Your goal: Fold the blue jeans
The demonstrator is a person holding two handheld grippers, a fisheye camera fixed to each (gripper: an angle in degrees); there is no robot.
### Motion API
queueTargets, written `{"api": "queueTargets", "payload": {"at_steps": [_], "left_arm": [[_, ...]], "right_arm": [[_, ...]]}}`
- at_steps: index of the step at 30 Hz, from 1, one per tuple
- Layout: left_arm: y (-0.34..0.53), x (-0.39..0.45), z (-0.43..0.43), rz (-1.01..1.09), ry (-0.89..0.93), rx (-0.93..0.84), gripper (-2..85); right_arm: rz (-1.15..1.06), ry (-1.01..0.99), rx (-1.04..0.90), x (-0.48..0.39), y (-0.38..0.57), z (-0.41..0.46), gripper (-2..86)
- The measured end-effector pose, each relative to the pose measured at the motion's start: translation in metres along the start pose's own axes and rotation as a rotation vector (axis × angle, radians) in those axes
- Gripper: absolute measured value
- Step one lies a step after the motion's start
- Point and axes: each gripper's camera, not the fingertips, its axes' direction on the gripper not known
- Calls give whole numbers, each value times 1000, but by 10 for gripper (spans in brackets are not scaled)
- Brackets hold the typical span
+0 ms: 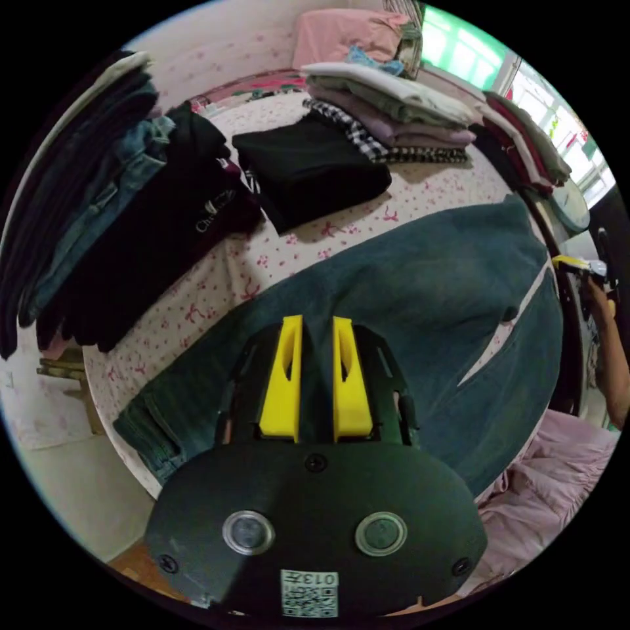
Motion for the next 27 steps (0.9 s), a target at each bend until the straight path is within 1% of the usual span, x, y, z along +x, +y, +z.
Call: {"api": "queueTargets", "payload": {"at_steps": [2, 5, 7, 11, 14, 17, 18, 19, 20, 22, 23, 25, 26, 27], "left_arm": [[16, -4, -14, -37, 27, 73, 84], [32, 2, -29, -7, -26, 114, 84], [36, 6, -30, 4, -37, 114, 82], [42, 11, -19, -30, -49, 85, 78], [47, 12, -9, -50, -68, 56, 78], [49, 11, 1, -54, -93, 25, 79], [50, 10, 3, -57, -92, 16, 78], [50, 9, 8, -64, -85, 8, 78], [51, 7, 12, -75, -78, 6, 77], [52, 5, 16, -91, -76, 13, 76], [54, 4, 17, -100, -85, 23, 76], [55, 5, 16, -101, -104, 47, 74], [55, 7, 14, -96, -119, 66, 73], [55, 7, 14, -93, -125, 73, 73]], "right_arm": [[41, 16, 32, 8, 9, 1, 63], [80, 28, 174, 21, 8, -17, 92], [41, -2, 241, 19, -14, -23, 110], [-21, -16, 278, 11, -63, -15, 123], [6, -72, 223, 19, -103, 7, 121], [11, -153, 90, 27, -128, 42, 66], [-20, -195, -2, 27, -133, 59, 45], [-67, -234, -53, 23, -135, 68, 36], [-85, -220, -35, 21, -133, 68, 34], [-150, -147, 126, 13, -116, 42, 27], [-157, -139, 172, 12, -110, 32, 26], [-150, -128, 387, 13, -77, -14, 26], [-142, -122, 433, 13, -69, -25, 26], [-131, -111, 519, 13, -53, -46, 28]]}}
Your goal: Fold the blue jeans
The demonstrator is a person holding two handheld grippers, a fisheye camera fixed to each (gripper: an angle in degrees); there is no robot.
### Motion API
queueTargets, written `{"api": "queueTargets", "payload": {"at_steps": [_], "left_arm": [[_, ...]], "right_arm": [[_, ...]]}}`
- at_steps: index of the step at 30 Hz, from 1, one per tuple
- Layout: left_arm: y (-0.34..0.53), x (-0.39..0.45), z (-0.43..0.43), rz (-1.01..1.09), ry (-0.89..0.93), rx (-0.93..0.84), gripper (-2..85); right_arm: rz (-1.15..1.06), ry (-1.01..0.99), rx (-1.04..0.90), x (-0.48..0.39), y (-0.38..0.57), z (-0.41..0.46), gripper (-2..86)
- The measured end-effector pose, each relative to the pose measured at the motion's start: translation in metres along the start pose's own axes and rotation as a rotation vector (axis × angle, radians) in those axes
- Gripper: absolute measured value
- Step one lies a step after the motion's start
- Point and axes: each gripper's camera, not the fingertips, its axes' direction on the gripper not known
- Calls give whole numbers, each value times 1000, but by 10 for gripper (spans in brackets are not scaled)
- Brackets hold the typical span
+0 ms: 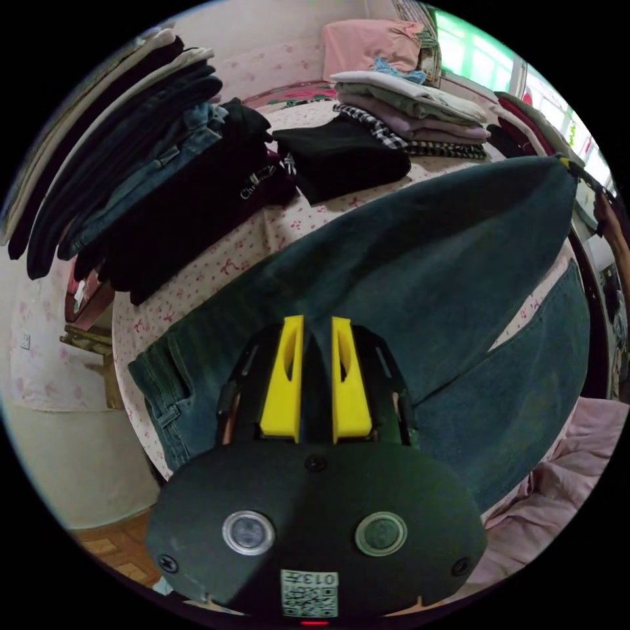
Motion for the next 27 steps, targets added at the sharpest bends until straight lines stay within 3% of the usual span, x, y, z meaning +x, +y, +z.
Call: {"api": "queueTargets", "payload": {"at_steps": [4, 9, 12, 15, 17, 20, 24, 27], "left_arm": [[-12, 2, 11, -1, -13, 9, 71], [-24, -10, 31, -41, -5, -44, 73], [-13, -18, 11, -95, 13, 50, 76], [-3, 5, -2, 42, 116, 96, 85], [3, 46, -4, 255, 199, 75, 104], [9, 91, 1, 420, 155, 44, 120], [4, 114, 27, 482, 104, -37, 89], [-6, 106, 31, 454, 205, -78, 26]], "right_arm": [[69, 88, 128, -1, -1, -21, 49], [268, 135, -130, 43, -6, 52, 70], [314, 127, -105, 60, 17, 33, 78], [298, 144, -144, 66, 50, 22, 88], [319, 116, -187, 70, 69, 25, 95], [341, 98, -255, 71, 92, 39, 104], [317, 94, -384, 63, 106, 69, 56], [244, 131, -429, 54, 101, 66, 30]]}}
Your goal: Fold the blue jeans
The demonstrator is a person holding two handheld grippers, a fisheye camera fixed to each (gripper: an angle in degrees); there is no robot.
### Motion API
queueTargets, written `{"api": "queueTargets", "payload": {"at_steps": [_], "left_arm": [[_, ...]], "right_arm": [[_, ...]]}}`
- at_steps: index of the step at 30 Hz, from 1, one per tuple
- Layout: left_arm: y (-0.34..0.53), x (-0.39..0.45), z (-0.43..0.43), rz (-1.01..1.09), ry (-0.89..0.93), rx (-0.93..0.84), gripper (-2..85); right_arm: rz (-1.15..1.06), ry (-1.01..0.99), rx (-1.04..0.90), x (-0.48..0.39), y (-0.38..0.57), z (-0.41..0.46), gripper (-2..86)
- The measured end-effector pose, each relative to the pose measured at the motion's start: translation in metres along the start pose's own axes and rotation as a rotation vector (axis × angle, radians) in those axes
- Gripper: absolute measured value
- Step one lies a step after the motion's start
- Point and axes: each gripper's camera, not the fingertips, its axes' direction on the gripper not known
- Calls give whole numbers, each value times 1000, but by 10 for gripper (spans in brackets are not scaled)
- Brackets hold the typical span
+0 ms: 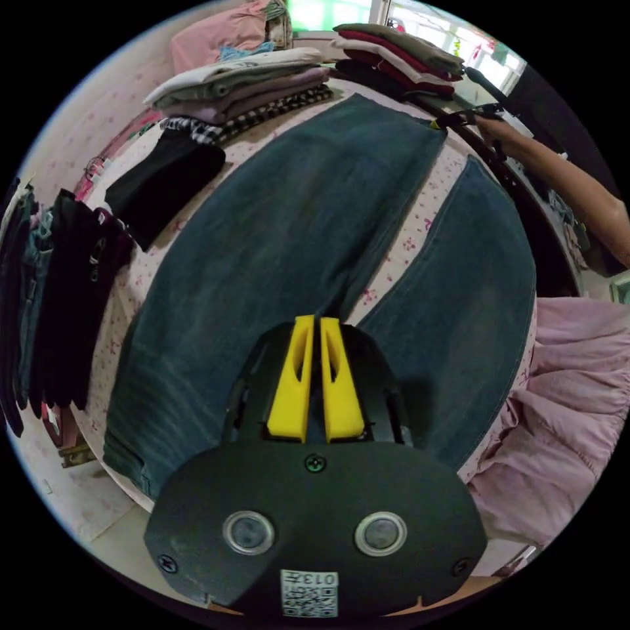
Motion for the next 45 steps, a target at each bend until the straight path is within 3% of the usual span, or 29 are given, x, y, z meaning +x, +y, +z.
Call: {"api": "queueTargets", "payload": {"at_steps": [6, 11, 14, 18, 24, 32, 41, 45], "left_arm": [[7, 7, -34, 18, -28, 56, 26], [10, 7, -5, -53, 56, -11, 75], [23, 9, -27, -74, 74, 72, 81], [36, 27, -42, -1, 80, 124, 92], [32, 63, -21, 124, -11, 31, 109], [34, 63, -6, 65, 6, -43, 11], [53, 77, -56, 2, -52, 61, 0], [54, 74, -27, -36, -53, 36, 0]], "right_arm": [[-109, 33, 138, -10, 14, -73, 25], [-48, 26, -27, 7, 28, -45, 44], [-10, 13, 76, 17, 61, -75, 62], [-36, -61, 125, 20, 112, -105, 94], [-13, -173, 50, 8, 151, -94, 104], [-90, -89, 12, -37, 165, -105, 35], [-169, 18, 132, -92, 179, -213, 33], [-115, 44, 119, -103, 161, -183, 43]]}}
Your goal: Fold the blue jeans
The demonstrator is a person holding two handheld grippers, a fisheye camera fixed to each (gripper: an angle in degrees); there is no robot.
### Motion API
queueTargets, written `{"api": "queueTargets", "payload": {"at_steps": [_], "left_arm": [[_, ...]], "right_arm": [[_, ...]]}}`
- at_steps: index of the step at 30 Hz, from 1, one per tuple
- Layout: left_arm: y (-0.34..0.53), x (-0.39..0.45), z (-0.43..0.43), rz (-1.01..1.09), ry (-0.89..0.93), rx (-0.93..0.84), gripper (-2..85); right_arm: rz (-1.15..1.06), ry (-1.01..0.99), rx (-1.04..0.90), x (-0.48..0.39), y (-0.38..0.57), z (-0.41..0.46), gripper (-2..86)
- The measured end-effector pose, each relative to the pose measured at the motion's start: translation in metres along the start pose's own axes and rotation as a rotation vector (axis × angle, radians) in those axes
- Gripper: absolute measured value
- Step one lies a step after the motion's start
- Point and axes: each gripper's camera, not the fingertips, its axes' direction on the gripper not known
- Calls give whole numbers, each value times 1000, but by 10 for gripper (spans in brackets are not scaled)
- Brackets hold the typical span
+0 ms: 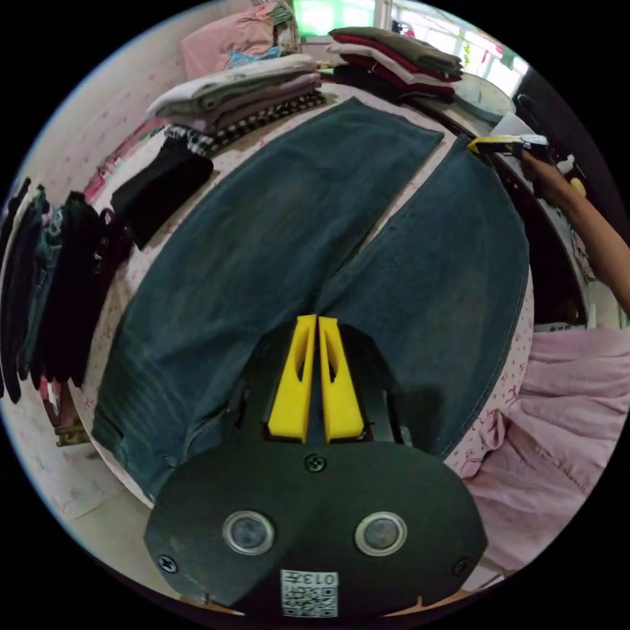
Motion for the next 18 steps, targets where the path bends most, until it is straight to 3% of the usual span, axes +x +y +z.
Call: {"api": "queueTargets", "payload": {"at_steps": [3, 8, 10, 18], "left_arm": [[12, -2, 5, -75, 62, -2, 1], [71, 10, -29, -110, -71, 51, 2], [94, 12, -33, -151, -84, 41, 2], [178, 37, -36, -301, -120, 12, -1]], "right_arm": [[61, 45, -129, -6, -9, 30, 52], [53, 75, 5, -37, 4, -24, 42], [-52, -54, 26, -76, 18, -41, 31], [-337, -227, -66, -232, 70, -48, 14]]}}
